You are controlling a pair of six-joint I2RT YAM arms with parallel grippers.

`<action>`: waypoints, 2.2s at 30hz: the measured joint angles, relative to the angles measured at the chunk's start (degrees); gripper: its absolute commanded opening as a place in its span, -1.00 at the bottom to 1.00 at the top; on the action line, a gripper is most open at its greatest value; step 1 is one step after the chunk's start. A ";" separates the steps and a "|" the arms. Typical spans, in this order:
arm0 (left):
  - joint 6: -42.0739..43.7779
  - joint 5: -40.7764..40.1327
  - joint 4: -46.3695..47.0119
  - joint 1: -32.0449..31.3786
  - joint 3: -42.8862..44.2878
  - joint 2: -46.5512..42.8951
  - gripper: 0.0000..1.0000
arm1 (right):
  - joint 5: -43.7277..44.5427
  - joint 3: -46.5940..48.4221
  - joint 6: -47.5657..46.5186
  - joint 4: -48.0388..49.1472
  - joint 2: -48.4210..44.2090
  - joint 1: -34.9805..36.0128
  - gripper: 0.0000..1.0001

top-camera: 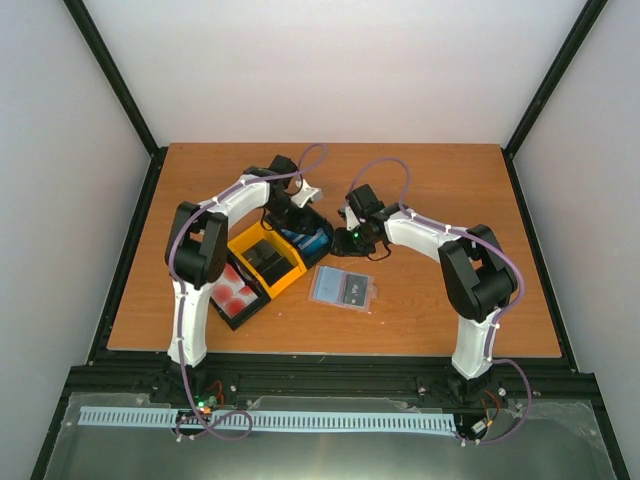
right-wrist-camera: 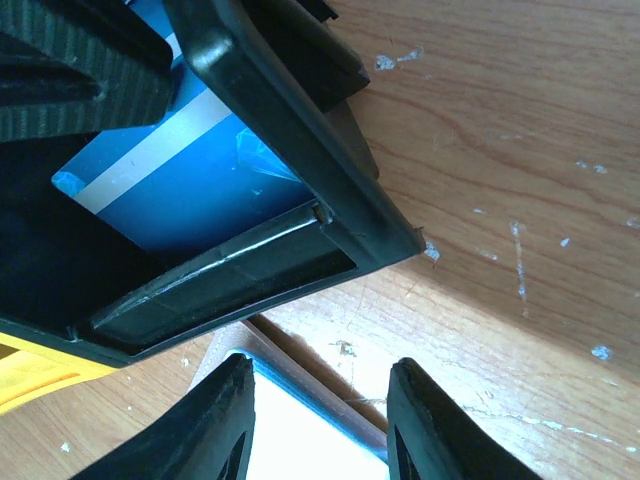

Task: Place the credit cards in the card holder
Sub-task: Pick up the credit card from the storage box.

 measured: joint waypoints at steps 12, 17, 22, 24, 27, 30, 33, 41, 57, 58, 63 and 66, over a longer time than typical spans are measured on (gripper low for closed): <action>0.52 2.93 -0.02 -0.83 -3.89 -3.21 -0.60 | 0.22 -0.02 1.05 0.24 0.02 0.00 -0.27; 0.87 3.63 -0.07 -1.81 -5.38 -4.02 -0.58 | 0.72 -0.02 1.33 0.46 0.11 0.00 -0.27; 0.87 3.96 -0.07 -2.27 -5.46 -4.02 -0.64 | 0.96 -0.02 1.73 0.46 0.26 0.00 -0.26; 0.87 3.74 -0.04 -2.34 -5.46 -4.02 -0.70 | 0.98 -0.02 1.97 0.46 0.31 0.00 -0.27; 0.85 3.17 -0.02 -2.51 -5.51 -4.02 -0.83 | 1.09 -0.07 2.27 0.46 0.33 0.00 -0.26; 0.90 2.12 0.04 -2.67 -5.49 -4.02 -0.98 | 1.16 -0.15 2.49 0.48 0.33 0.00 -0.26; 1.03 -0.13 0.37 -2.54 -5.49 -4.46 -0.99 | 1.38 -0.17 2.58 0.50 0.33 0.00 -0.26; 1.03 -4.46 0.17 -2.84 -5.49 -8.79 -0.99 | 2.29 -1.09 3.58 1.36 0.26 0.00 -0.26; -7.45 -6.14 3.45 2.78 -7.28 -21.27 -0.99 | -11.13 -7.74 13.51 20.09 -9.84 -3.17 0.29; -9.01 -5.49 3.96 3.37 -7.69 -21.94 -0.99 | -12.46 -7.85 14.97 22.12 -9.84 -3.32 0.33; -18.03 1.55 8.72 6.67 -13.05 -26.69 -0.99 | -17.53 -7.78 22.45 32.26 -8.96 -3.32 0.44; -22.56 7.56 12.41 7.61 -16.48 -29.33 -0.99 | -20.33 -7.15 26.51 36.89 -6.54 -3.23 0.46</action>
